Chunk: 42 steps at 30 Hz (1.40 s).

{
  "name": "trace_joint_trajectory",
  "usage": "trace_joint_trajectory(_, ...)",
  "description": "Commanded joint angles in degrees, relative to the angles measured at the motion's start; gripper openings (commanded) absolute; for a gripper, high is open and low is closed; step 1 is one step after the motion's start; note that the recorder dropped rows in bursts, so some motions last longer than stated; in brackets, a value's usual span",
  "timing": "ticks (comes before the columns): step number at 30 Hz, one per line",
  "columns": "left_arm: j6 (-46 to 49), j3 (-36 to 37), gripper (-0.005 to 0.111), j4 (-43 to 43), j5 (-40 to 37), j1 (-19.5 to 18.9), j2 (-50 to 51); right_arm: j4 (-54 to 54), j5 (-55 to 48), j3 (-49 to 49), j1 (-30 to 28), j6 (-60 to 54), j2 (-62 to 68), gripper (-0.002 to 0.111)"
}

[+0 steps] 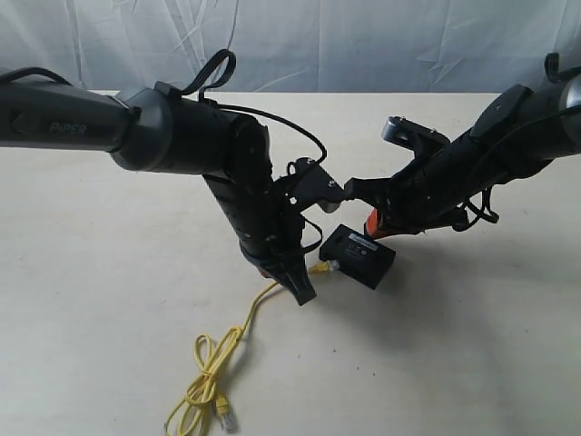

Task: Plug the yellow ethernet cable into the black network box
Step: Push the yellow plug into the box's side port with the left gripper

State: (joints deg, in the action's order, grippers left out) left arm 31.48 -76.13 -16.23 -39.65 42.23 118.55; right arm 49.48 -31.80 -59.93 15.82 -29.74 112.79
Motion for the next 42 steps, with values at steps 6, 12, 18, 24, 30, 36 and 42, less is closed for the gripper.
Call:
trace_joint_trajectory(6,-2.5,0.0,0.000,0.3,1.8,0.1,0.1,-0.5,-2.4,0.2,0.2,0.0,-0.4,-0.001)
trace_joint_trajectory(12,-2.6,0.0,0.000,0.3,1.8,0.1,0.1,-2.1,-1.6,0.2,-0.2,1.4,-1.9,-0.001)
trace_joint_trajectory(18,-3.2,0.0,0.000,0.3,1.8,0.1,0.1,-1.9,-1.7,0.2,-3.9,2.3,-1.9,-0.001)
trace_joint_trajectory(24,-2.3,0.0,0.000,0.3,2.1,0.1,0.1,-2.5,-2.2,0.2,-5.0,2.3,-1.1,-0.001)
trace_joint_trajectory(30,-0.8,0.0,0.000,0.3,2.0,0.1,0.1,1.2,-4.0,0.2,-4.4,-1.0,1.5,-0.001)
trace_joint_trajectory(36,0.5,0.0,0.000,0.3,2.0,0.1,0.1,6.2,-8.1,0.2,-4.4,-8.1,1.6,-0.001)
trace_joint_trajectory(42,2.1,0.0,0.000,0.6,2.3,0.1,0.1,6.0,-9.4,0.2,-4.4,-10.1,1.7,-0.001)
